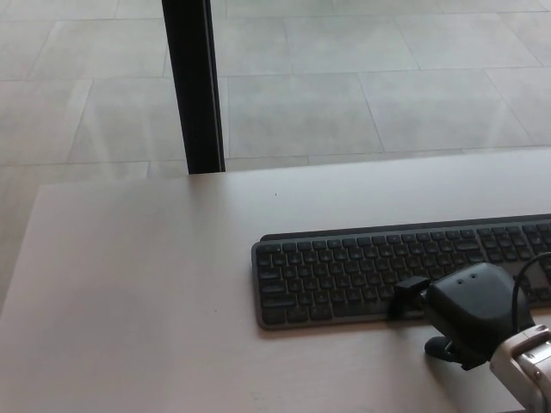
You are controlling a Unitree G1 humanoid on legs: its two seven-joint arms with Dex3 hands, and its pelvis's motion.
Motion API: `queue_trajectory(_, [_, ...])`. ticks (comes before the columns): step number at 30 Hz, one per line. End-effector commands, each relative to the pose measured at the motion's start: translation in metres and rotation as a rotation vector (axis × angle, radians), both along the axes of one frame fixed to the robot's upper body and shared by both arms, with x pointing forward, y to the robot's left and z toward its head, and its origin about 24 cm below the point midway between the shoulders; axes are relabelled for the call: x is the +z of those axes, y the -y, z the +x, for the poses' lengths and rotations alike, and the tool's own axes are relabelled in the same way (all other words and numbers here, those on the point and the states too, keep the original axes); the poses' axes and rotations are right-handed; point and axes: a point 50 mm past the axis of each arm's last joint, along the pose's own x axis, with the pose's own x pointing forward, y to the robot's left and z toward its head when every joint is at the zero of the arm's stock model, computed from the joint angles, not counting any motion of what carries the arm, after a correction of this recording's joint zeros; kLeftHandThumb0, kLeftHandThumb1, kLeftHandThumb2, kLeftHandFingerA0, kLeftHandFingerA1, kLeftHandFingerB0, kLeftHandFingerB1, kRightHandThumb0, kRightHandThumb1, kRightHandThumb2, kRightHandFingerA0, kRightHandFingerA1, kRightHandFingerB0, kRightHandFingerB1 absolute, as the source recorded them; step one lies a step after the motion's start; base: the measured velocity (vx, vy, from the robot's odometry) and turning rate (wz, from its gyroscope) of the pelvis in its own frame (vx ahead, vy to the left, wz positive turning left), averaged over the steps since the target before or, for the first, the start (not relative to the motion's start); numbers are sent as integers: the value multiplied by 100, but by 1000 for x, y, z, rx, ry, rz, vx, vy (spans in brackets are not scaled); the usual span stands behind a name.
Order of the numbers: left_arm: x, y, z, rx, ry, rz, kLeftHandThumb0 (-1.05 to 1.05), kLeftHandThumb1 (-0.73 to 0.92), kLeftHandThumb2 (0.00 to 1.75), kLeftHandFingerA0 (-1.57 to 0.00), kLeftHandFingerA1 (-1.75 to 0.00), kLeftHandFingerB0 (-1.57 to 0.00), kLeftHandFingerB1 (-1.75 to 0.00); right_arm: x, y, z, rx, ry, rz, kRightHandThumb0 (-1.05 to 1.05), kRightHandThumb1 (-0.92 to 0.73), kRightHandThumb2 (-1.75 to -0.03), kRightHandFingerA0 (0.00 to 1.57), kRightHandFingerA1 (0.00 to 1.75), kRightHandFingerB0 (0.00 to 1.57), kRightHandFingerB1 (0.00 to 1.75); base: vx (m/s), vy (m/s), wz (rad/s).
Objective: The robot uses its right fingers to click on the space key of the black keyboard placed on the center of the white desk.
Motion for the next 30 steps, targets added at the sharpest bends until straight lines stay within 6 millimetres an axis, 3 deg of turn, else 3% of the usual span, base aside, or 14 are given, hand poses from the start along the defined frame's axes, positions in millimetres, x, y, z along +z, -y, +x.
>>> queue_trajectory(1, [5, -5, 0, 8, 9, 18, -49, 66, 60, -72, -71, -57, -56, -3, 0, 1, -9, -36, -20, -31, -56, -70, 78, 155, 59, 48, 0, 0, 0])
queue_trajectory(19, [11, -7, 7, -6, 19, 31, -49, 68, 60, -72, -67, -58, -54, -22, -6, -17, 105, -36, -105, -32, -57, -66, 77, 160, 61, 50, 0, 0, 0])
queue_trajectory(30, [11, -7, 7, -10, 22, 30, -50, 68, 60, -75, -68, -59, -54, -27, -2, -15, 49, -70, -111, -31, -57, -62, 75, 158, 60, 47, 0, 0, 0])
